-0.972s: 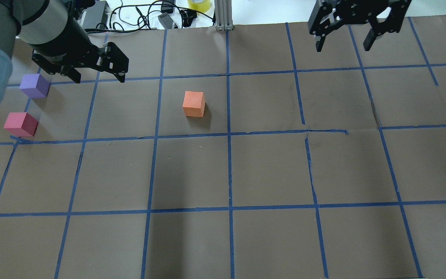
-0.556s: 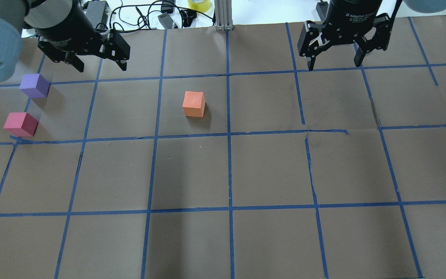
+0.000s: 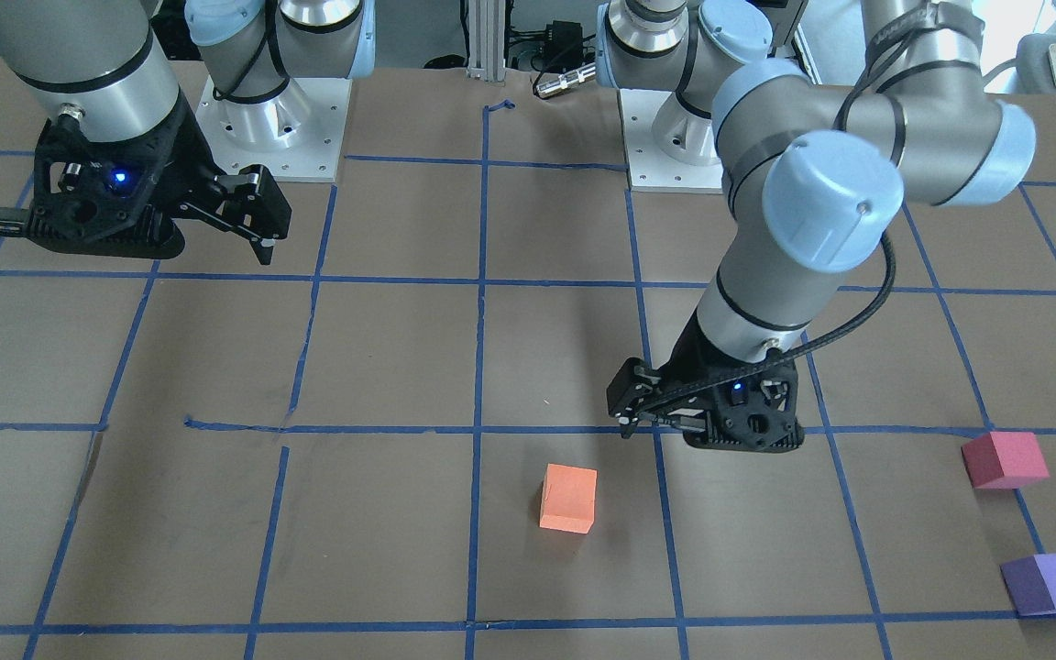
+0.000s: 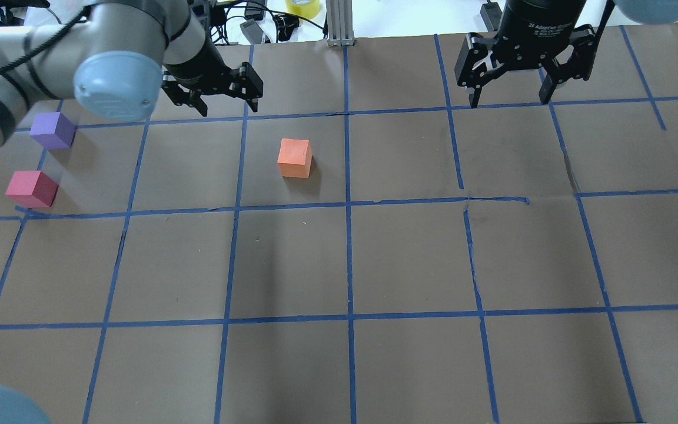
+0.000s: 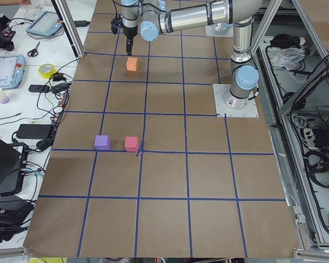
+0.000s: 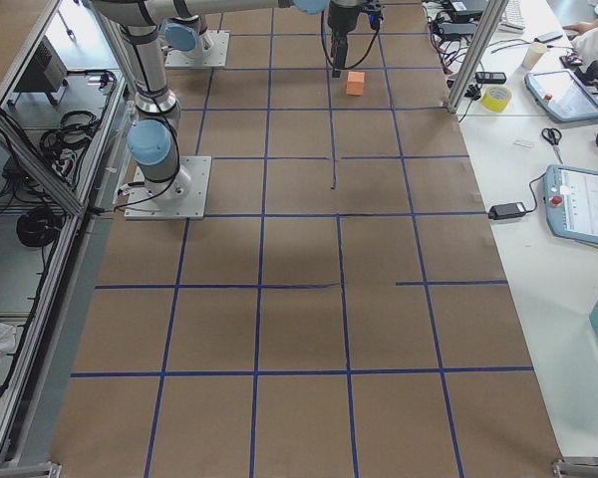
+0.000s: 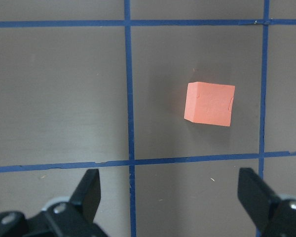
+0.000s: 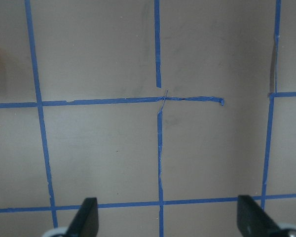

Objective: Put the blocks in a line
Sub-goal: 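Move the left gripper over the orange cube and lower onto it, then grasp the orange cube with the left gripper and lift it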

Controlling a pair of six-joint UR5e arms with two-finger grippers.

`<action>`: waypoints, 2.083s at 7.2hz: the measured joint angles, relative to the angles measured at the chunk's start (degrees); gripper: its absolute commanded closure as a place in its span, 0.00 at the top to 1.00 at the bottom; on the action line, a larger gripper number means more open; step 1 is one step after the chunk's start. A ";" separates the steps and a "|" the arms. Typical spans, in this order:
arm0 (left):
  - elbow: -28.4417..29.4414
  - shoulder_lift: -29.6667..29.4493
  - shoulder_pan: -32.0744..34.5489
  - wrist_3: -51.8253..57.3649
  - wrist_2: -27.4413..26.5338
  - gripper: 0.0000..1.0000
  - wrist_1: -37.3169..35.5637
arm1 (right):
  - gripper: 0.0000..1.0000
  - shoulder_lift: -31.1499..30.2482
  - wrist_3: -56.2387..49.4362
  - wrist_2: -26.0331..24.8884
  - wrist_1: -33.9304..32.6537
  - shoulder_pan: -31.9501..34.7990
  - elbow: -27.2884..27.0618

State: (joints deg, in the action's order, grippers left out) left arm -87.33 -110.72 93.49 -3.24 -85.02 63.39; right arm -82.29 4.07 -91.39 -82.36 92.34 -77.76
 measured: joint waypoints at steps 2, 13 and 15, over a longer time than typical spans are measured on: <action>0.26 -7.77 3.73 -5.58 0.02 1.00 -10.94 | 1.00 -0.25 -0.07 0.85 0.18 -1.39 0.05; -1.63 -14.66 6.46 -2.88 -6.36 0.04 -13.37 | 1.00 -0.59 0.09 0.61 0.37 -1.81 0.38; -1.69 -12.01 1.90 -3.15 -8.63 0.04 -12.94 | 1.00 -0.60 0.14 0.59 0.39 -1.81 0.41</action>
State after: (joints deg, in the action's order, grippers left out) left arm -89.02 -122.73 95.40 -6.39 -93.65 50.45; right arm -82.89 4.21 -90.80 -81.97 90.53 -77.35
